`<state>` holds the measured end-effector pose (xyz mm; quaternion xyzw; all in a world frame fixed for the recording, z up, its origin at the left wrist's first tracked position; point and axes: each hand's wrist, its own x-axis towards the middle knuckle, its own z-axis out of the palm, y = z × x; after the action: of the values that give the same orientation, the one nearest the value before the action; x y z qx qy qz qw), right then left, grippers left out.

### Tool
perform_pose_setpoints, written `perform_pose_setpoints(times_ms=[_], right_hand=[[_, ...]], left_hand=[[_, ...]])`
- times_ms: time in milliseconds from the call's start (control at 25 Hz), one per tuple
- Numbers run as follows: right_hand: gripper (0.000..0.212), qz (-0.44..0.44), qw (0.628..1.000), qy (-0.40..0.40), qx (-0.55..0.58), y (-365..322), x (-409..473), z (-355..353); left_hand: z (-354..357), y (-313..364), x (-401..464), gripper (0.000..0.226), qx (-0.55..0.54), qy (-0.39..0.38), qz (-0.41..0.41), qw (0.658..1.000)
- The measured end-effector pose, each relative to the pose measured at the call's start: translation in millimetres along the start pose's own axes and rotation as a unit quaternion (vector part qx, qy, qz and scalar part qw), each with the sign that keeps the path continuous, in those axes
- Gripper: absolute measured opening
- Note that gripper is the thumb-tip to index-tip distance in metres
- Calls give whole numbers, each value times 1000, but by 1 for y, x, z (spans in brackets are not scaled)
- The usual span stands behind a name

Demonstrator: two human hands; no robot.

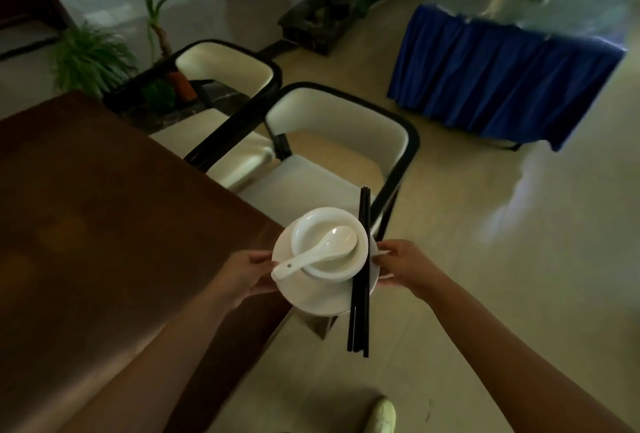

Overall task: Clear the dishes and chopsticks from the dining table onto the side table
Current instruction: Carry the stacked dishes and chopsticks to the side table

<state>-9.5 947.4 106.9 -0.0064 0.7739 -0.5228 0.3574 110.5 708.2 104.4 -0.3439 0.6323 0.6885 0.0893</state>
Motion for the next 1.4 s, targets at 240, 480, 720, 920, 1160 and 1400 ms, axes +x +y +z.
perform_pose_setpoints(times_ms=[240, 480, 720, 920, 1160, 1400], right_hand=[[22, 3, 1000, 28, 10, -6, 11, -151], [22, 3, 995, 87, 48, 5, 29, -277], [20, 15, 981, 163, 107, 23, 58, -392], [20, 29, 958, 244, 150, 20, 75, -493], [22, 35, 932, 301, 199, 32, 84, -613], [23, 36, 935, 290, 199, 68, 104, -748]], left_hand=[[136, 40, 52, 21, -4, -50, 18, 999], [257, 101, 110, 11, 56, -111, 33, 992], [378, 162, 178, 10, 123, -191, 40, 973], [491, 226, 234, 11, 159, -244, 43, 956], [632, 282, 280, 14, 213, -314, 57, 924], [768, 291, 307, 11, 222, -314, 65, 921]])
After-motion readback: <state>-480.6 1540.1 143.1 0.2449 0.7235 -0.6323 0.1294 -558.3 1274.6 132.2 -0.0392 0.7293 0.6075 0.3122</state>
